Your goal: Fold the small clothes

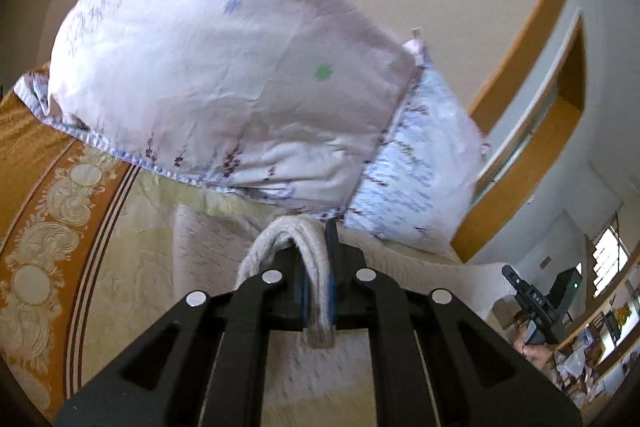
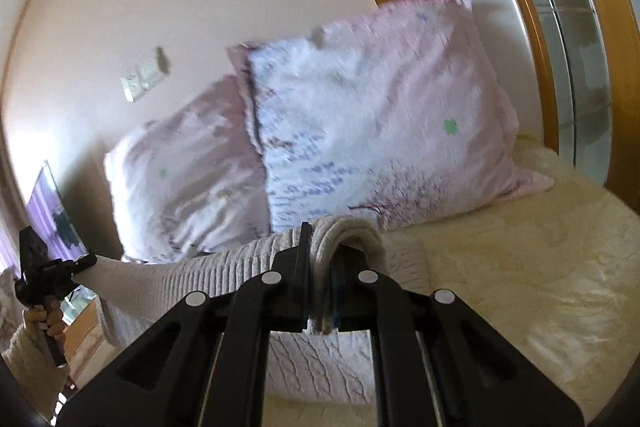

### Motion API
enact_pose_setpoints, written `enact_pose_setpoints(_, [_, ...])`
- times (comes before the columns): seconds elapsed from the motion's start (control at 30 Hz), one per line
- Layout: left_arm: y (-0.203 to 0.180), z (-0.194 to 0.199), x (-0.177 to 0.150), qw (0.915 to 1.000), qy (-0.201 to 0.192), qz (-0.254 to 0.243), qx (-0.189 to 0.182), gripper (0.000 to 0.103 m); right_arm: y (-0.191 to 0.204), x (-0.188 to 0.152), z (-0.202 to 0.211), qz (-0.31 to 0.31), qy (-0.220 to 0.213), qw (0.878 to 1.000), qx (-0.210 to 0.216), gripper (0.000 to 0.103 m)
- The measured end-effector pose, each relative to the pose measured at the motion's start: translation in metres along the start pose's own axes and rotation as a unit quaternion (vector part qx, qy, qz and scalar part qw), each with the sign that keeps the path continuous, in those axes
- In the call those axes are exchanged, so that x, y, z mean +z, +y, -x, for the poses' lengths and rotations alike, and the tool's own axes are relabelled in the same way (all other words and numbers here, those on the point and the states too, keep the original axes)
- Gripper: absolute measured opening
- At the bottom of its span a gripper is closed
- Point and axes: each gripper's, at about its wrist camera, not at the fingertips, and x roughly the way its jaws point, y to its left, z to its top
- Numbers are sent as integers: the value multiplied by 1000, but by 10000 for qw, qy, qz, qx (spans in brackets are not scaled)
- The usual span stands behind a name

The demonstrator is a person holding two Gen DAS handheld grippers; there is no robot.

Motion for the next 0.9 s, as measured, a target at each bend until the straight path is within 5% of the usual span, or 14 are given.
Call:
enact_pose_setpoints(0.5, [63, -102, -4, 9909, 640, 1083, 469, 8, -47, -17, -124, -1106, 1421, 9811, -712, 8])
enact_pose_setpoints(0.6, [75, -112, -5, 9845, 730, 1533, 446, 14, -59, -19, -136, -1672, 1643, 9702, -611, 26])
enact_pose_setpoints(0.67, [79, -109, -3, 9816, 644, 1750, 423, 38, -59, -14, -131, -1852, 1462, 9708, -421, 54])
enact_pose_setpoints(0.73, [79, -97, 2, 9816, 395, 1833, 367, 50, -53, -3, -117, -1691, 1056, 9790, -432, 71])
enact_pose_setpoints(0.9, [67, -66, 10, 9880, 188, 1471, 441, 55, -46, 7, -81, -1257, 833, 9876, -439, 71])
